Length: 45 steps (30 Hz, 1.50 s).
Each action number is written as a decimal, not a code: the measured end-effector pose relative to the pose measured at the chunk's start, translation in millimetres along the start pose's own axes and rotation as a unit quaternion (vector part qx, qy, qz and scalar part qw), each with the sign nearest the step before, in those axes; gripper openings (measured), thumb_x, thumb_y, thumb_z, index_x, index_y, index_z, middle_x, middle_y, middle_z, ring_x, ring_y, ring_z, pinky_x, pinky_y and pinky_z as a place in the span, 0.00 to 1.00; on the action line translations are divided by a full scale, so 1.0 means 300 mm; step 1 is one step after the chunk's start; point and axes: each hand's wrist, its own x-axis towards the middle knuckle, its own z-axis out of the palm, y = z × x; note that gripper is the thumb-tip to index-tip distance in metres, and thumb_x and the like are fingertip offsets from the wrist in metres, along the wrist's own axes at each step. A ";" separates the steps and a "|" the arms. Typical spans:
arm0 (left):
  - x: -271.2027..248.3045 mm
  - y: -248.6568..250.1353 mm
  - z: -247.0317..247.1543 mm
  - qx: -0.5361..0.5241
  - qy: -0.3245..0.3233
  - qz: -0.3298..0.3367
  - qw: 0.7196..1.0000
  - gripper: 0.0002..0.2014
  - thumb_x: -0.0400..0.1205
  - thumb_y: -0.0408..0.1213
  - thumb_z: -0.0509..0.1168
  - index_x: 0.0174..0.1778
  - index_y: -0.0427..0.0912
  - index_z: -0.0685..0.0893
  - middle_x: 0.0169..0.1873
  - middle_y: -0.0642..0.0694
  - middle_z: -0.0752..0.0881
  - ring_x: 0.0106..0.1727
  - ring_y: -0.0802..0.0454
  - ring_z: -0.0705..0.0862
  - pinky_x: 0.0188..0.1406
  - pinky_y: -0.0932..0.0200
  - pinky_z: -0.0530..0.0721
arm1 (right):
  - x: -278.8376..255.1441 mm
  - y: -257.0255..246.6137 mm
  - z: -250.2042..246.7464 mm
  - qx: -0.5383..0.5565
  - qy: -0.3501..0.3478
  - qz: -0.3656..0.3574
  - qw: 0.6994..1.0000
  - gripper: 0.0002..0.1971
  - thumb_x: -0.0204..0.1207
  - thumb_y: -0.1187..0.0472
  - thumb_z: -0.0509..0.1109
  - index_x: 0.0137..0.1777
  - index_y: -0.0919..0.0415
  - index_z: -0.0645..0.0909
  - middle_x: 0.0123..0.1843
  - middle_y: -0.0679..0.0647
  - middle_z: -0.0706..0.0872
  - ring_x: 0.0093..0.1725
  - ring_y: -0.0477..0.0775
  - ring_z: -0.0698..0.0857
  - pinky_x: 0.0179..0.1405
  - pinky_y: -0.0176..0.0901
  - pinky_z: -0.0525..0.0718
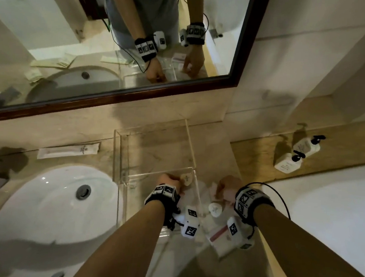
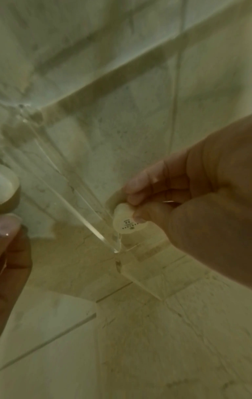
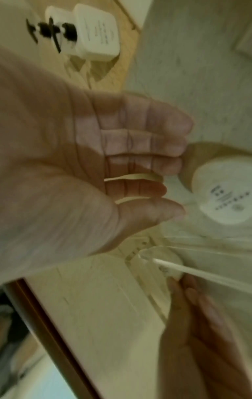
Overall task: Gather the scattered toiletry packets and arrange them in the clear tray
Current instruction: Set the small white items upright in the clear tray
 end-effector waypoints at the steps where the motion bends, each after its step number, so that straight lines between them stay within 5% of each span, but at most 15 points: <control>1: 0.000 0.001 -0.001 0.008 0.009 0.004 1.000 0.07 0.78 0.34 0.73 0.35 0.35 0.88 0.26 0.40 0.87 0.26 0.45 0.83 0.31 0.56 0.86 | -0.005 -0.005 0.000 -0.040 -0.010 -0.001 0.999 0.13 0.69 0.56 0.80 0.47 0.62 0.84 0.46 0.56 0.88 0.46 0.55 0.87 0.39 0.42 0.85; 4: 0.006 -0.008 -0.005 0.023 0.022 0.013 0.999 0.10 0.77 0.39 0.74 0.37 0.34 0.90 0.28 0.38 0.89 0.27 0.44 0.85 0.33 0.53 0.87 | -0.009 -0.023 0.025 -0.157 -0.042 -0.010 0.987 0.33 0.60 0.42 0.82 0.60 0.61 0.81 0.58 0.56 0.87 0.56 0.57 0.86 0.54 0.47 0.86; 6: 0.008 -0.015 -0.005 0.031 0.017 0.019 0.999 0.10 0.78 0.38 0.73 0.39 0.34 0.90 0.28 0.40 0.88 0.25 0.46 0.84 0.28 0.60 0.83 | -0.018 -0.034 0.049 -0.182 -0.044 -0.021 0.982 0.40 0.57 0.38 0.82 0.66 0.59 0.77 0.62 0.55 0.85 0.58 0.57 0.85 0.52 0.46 0.84; 11: -0.012 -0.021 -0.041 0.069 0.013 0.054 0.996 0.10 0.76 0.38 0.71 0.43 0.34 0.91 0.33 0.38 0.91 0.31 0.44 0.87 0.38 0.53 0.88 | -0.041 -0.039 0.110 -0.179 -0.022 -0.046 0.983 0.35 0.66 0.47 0.80 0.71 0.57 0.74 0.66 0.54 0.83 0.63 0.57 0.83 0.50 0.43 0.79; 15: -0.037 -0.053 -0.086 0.058 0.019 0.063 0.996 0.09 0.79 0.38 0.69 0.49 0.36 0.87 0.32 0.43 0.89 0.33 0.45 0.86 0.31 0.60 0.84 | -0.085 -0.061 0.098 -0.111 0.009 -0.022 0.994 0.23 0.70 0.51 0.77 0.62 0.59 0.80 0.58 0.56 0.87 0.54 0.57 0.85 0.48 0.43 0.82; 19: -0.089 -0.052 -0.108 -0.021 -0.048 0.071 0.996 0.13 0.80 0.29 0.70 0.60 0.29 0.84 0.35 0.43 0.88 0.33 0.51 0.85 0.28 0.61 0.86 | -0.093 -0.111 0.069 0.134 0.069 -0.023 0.988 0.15 0.72 0.51 0.74 0.45 0.63 0.79 0.40 0.59 0.85 0.39 0.60 0.86 0.36 0.48 0.84; 24: -0.180 -0.036 -0.119 -0.030 -0.169 0.116 0.978 0.17 0.77 0.20 0.68 0.61 0.37 0.85 0.43 0.45 0.88 0.42 0.52 0.86 0.47 0.57 0.87 | -0.138 -0.212 0.060 0.285 0.048 -0.082 0.954 0.15 0.76 0.49 0.70 0.45 0.62 0.83 0.33 0.58 0.88 0.28 0.55 0.82 0.31 0.43 0.80; 28: -0.183 -0.063 -0.138 -0.053 -0.126 0.138 0.981 0.16 0.78 0.28 0.72 0.61 0.29 0.84 0.38 0.43 0.88 0.39 0.52 0.87 0.42 0.60 0.88 | -0.142 -0.265 0.123 0.277 0.038 -0.101 0.955 0.17 0.75 0.44 0.72 0.48 0.60 0.85 0.37 0.58 0.90 0.29 0.54 0.84 0.28 0.40 0.80; 32: -0.167 -0.123 -0.183 -0.089 -0.132 0.100 0.982 0.13 0.83 0.39 0.67 0.58 0.34 0.85 0.41 0.42 0.89 0.41 0.49 0.88 0.44 0.56 0.88 | -0.124 -0.277 0.172 0.243 0.036 -0.139 0.959 0.13 0.75 0.50 0.74 0.44 0.62 0.86 0.34 0.57 0.89 0.27 0.52 0.84 0.26 0.39 0.80; 35: -0.144 -0.165 -0.200 -0.113 -0.118 0.066 0.984 0.13 0.85 0.36 0.64 0.59 0.30 0.83 0.39 0.41 0.88 0.37 0.50 0.89 0.35 0.59 0.90 | -0.114 -0.280 0.206 0.217 0.015 -0.139 0.966 0.12 0.74 0.54 0.76 0.34 0.60 0.83 0.29 0.56 0.88 0.24 0.50 0.83 0.26 0.39 0.80; 38: -0.126 -0.177 -0.202 -0.118 -0.073 0.056 0.989 0.14 0.84 0.30 0.64 0.61 0.23 0.81 0.29 0.41 0.87 0.28 0.51 0.87 0.29 0.60 0.89 | -0.091 -0.283 0.241 0.200 0.009 -0.111 0.973 0.11 0.73 0.56 0.77 0.41 0.67 0.86 0.31 0.57 0.89 0.23 0.46 0.85 0.24 0.37 0.82; 43: -0.052 -0.164 -0.187 -0.122 -0.045 0.029 0.991 0.16 0.82 0.31 0.67 0.62 0.24 0.81 0.35 0.36 0.86 0.35 0.44 0.86 0.36 0.52 0.90 | -0.050 -0.307 0.271 0.130 0.035 -0.080 0.988 0.14 0.73 0.56 0.76 0.47 0.69 0.87 0.37 0.59 0.92 0.28 0.50 0.87 0.36 0.45 0.91; 45: -0.022 -0.156 -0.179 -0.117 -0.035 0.029 0.992 0.15 0.82 0.31 0.68 0.62 0.26 0.82 0.42 0.32 0.87 0.41 0.39 0.87 0.47 0.45 0.90 | -0.034 -0.316 0.272 0.106 0.040 -0.078 0.991 0.15 0.74 0.53 0.74 0.45 0.68 0.87 0.35 0.58 0.91 0.30 0.53 0.88 0.42 0.50 0.92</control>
